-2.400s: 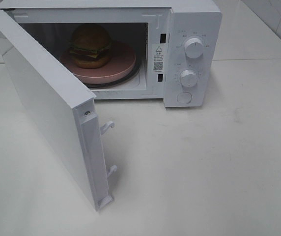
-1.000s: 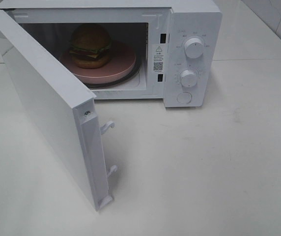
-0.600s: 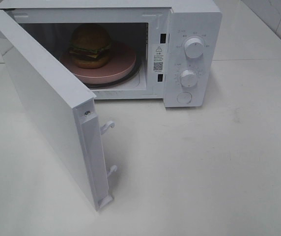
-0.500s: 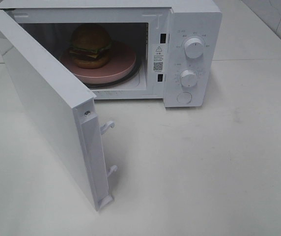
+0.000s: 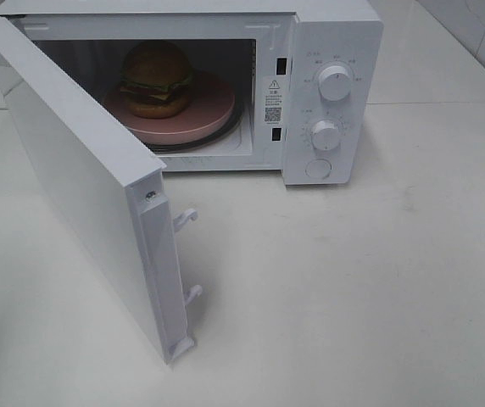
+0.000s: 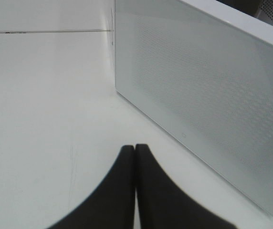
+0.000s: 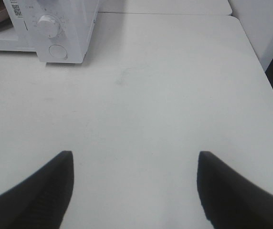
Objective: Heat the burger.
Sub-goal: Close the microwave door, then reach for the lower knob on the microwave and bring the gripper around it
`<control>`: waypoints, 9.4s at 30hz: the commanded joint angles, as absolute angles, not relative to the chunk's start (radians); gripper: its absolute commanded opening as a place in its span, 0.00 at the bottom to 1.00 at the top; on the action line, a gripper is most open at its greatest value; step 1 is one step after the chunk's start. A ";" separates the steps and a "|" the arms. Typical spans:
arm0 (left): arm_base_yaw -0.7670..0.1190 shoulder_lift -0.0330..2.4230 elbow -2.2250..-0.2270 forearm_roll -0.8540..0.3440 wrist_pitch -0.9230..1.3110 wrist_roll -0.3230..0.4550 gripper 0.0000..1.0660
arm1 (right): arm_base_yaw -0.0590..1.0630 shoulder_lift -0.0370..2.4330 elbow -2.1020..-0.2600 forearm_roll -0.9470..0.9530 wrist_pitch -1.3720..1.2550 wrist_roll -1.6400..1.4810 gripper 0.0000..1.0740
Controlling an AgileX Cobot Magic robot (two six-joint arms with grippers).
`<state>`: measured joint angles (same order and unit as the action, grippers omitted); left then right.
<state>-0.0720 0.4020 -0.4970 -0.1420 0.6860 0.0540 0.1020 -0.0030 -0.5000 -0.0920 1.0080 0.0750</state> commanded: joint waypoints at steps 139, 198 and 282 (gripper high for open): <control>-0.722 1.938 -1.186 -0.526 -0.132 0.322 0.00 | 0.094 -0.033 -0.498 -0.092 0.997 0.073 0.67; -0.195 1.225 -0.992 -0.070 1.159 -0.027 0.94 | 0.094 -0.033 -0.498 -0.090 0.997 0.065 0.67; 0.037 -0.026 -0.515 -0.156 1.064 0.050 0.94 | 0.094 -0.029 -0.498 -0.090 0.997 0.066 0.67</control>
<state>0.0330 -0.0050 -0.5200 -0.1550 1.0680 0.0510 0.1020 -0.0030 -0.5000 -0.0920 1.0080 0.0750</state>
